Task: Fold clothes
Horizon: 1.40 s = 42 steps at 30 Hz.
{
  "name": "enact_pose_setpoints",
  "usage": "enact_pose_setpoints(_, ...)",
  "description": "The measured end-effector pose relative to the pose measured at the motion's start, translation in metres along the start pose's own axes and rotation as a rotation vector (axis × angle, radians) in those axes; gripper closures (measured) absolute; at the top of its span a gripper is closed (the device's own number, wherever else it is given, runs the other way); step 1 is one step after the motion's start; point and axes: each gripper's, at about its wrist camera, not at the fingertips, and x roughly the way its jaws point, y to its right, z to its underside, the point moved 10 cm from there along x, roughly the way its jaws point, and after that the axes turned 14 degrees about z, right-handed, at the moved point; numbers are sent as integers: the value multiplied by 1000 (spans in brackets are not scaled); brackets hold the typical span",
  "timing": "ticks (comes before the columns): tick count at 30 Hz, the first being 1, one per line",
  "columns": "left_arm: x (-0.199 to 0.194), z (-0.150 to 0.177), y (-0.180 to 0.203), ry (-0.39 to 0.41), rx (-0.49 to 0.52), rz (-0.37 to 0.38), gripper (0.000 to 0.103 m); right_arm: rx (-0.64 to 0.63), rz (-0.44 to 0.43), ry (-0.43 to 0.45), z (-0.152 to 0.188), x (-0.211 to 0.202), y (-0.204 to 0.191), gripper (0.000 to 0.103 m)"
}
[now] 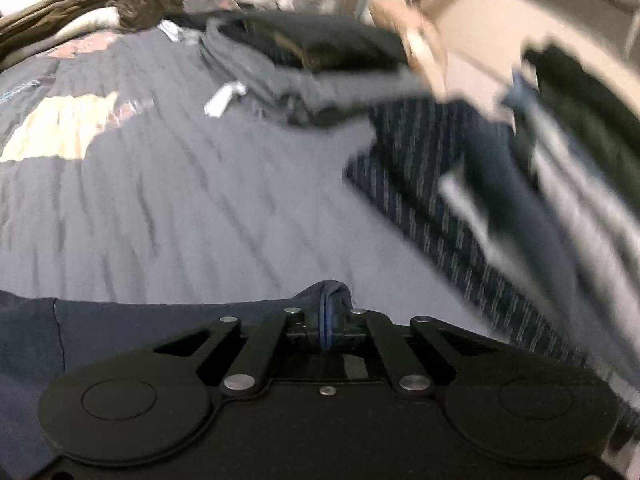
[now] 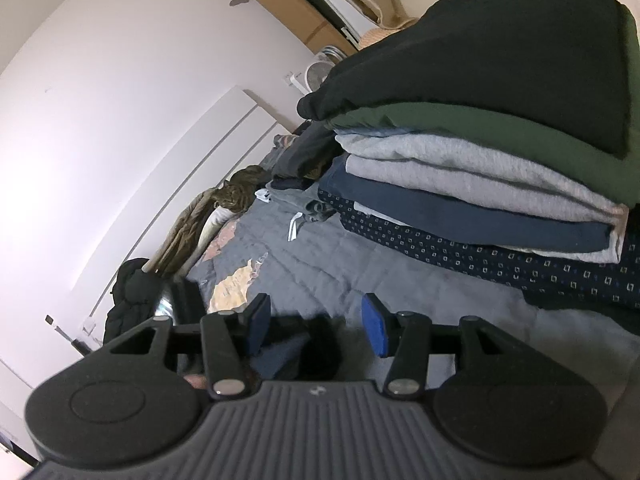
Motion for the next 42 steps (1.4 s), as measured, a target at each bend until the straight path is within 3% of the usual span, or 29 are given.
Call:
enact_pose_setpoints(3, 10, -13, -4, 16, -33, -11, 102, 2, -2, 1, 0, 0, 0, 53)
enact_pose_setpoints(5, 26, -5, -11, -35, -41, -25, 101, -1, -2, 4, 0, -1, -1, 53)
enact_pose_setpoints(8, 22, 6, -18, -18, -54, -33, 99, -7, 1, 11, 0, -2, -3, 53)
enact_pose_setpoints(10, -4, 8, -15, 27, -64, 3, 93, -8, -3, 11, 0, -3, -5, 53)
enact_pose_setpoints(14, -77, 24, -5, 83, -12, 33, 65, -56, -12, -1, 7, 0, -14, 53)
enact_pose_setpoints(19, -194, 90, 5, 101, 53, -28, 63, -154, -17, -50, 26, 9, -28, 53)
enact_pose_setpoints(22, -260, 142, 6, 111, 15, -68, 61, -200, -18, -89, 41, 22, -35, 53)
enact_pose_setpoints(27, -342, 213, 10, 146, -63, -129, 51, -384, 34, -66, 68, 49, -48, 53)
enact_pose_setpoints(29, -363, 230, 10, 185, -85, -137, 46, -445, 49, -93, 83, 61, -48, 54)
enact_pose_setpoints(35, -400, 258, -6, 342, -200, -104, 45, -502, 38, -115, 99, 83, -53, 54)
enact_pose_setpoints(42, -417, 274, -20, 401, -230, -86, 45, -558, 55, -101, 105, 109, -63, 57)
